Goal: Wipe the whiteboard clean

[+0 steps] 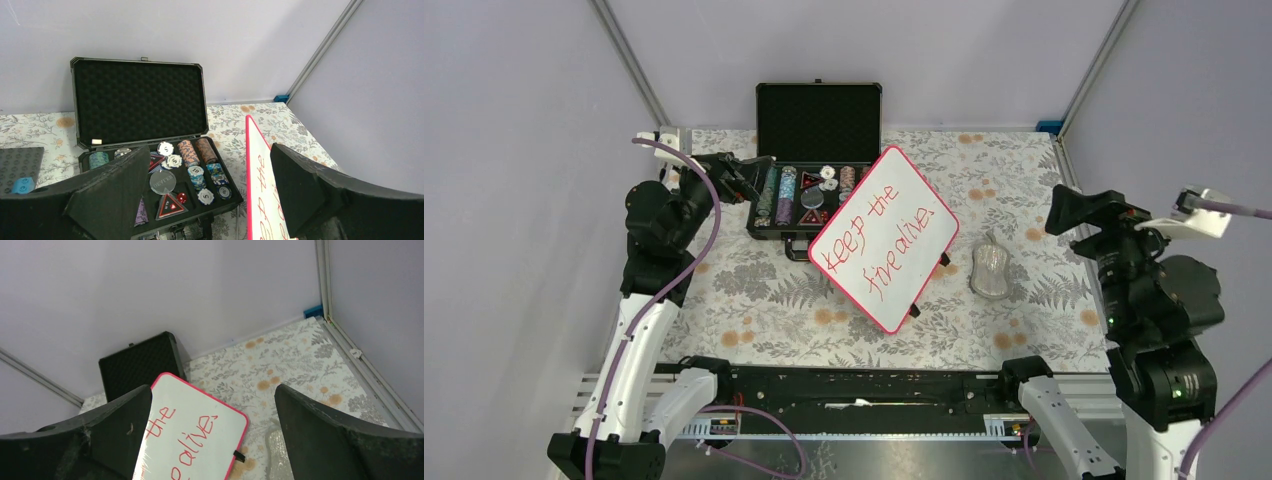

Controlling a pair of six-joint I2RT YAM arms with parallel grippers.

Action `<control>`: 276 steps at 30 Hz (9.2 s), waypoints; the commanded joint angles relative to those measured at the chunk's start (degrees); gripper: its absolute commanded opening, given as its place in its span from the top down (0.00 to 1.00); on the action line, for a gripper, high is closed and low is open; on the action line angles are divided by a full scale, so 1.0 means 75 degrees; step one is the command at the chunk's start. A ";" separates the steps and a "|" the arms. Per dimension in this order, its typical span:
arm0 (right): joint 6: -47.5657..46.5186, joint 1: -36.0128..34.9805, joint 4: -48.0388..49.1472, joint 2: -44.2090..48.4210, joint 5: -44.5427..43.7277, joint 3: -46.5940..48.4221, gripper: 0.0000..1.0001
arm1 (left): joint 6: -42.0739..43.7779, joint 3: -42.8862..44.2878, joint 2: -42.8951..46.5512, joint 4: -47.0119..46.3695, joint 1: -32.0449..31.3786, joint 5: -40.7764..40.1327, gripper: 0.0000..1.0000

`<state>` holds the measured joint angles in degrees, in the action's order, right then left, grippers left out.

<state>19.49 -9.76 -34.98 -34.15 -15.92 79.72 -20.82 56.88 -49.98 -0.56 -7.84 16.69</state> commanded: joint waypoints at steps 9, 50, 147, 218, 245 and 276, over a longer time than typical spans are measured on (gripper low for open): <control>0.0429 -0.0046 0.0689 -0.0535 -0.0430 -0.2134 0.00 | 0.0045 0.0194 -0.0026 -0.0420 -0.0022 0.0034 0.01; 0.0510 0.0302 0.0886 -0.9069 -0.0289 -0.2467 0.34 | -0.0388 0.0209 -0.0392 -0.0490 -0.0019 0.0396 0.01; 0.1011 -0.1995 0.3378 -0.8705 0.5377 -0.0020 1.00 | -0.0407 0.2869 -0.6458 0.1621 -0.2549 0.2506 1.00; 0.1436 -0.0329 0.5567 -0.9831 0.5263 -0.1284 1.00 | 0.0432 0.3173 -0.7245 0.2431 -0.3420 0.1618 1.00; 0.1519 -0.0865 0.5562 -0.8081 0.4758 -0.2666 1.00 | 0.0327 0.3102 -0.7221 0.2364 -0.3420 0.1665 1.00; 0.1352 -0.1708 0.4394 -0.6890 0.4983 -0.2228 1.00 | -0.0621 0.2927 -0.7203 0.1587 -0.2805 0.3527 0.67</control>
<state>29.82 -25.08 1.85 -87.77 19.64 62.92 -24.05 81.89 -101.65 9.91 -28.29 30.20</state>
